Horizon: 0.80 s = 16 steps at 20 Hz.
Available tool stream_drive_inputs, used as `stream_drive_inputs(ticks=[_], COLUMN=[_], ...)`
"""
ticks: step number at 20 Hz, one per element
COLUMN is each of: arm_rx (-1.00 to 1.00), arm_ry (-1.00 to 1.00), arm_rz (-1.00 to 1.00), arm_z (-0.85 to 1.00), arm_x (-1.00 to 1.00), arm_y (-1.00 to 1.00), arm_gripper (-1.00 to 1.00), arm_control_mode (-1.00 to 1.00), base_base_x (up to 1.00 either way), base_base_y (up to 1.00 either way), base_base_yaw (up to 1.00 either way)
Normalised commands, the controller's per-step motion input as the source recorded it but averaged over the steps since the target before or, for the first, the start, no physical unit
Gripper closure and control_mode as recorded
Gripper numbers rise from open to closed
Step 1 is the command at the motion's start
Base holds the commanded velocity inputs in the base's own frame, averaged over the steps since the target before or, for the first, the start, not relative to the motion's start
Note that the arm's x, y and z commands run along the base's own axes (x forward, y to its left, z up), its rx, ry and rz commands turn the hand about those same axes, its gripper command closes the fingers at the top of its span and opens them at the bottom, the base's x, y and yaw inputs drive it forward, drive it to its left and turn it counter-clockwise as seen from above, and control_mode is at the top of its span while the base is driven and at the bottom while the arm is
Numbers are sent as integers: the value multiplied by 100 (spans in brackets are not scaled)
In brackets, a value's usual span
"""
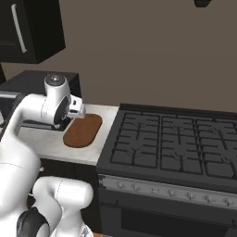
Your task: Retrieve the steak from the fridge and place it on the cutting board.
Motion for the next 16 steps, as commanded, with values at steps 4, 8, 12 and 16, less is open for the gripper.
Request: stream_drive_inputs(ticks=[4,8,12,16], arm_rx=[0,0,0,0], arm_ry=[5,4,3,2], arm_rz=[0,0,-1,-1], arm_z=[-28,-27,-29,-31], arm_x=[19,21,24,29], arm_y=[4,6,8,11], arm_gripper=[100,100,100,100], arm_control_mode=[-100,-100,-100,-100], base_base_x=[0,0,0,0], base_base_y=[0,0,0,0], base_base_yaw=[0,0,0,0])
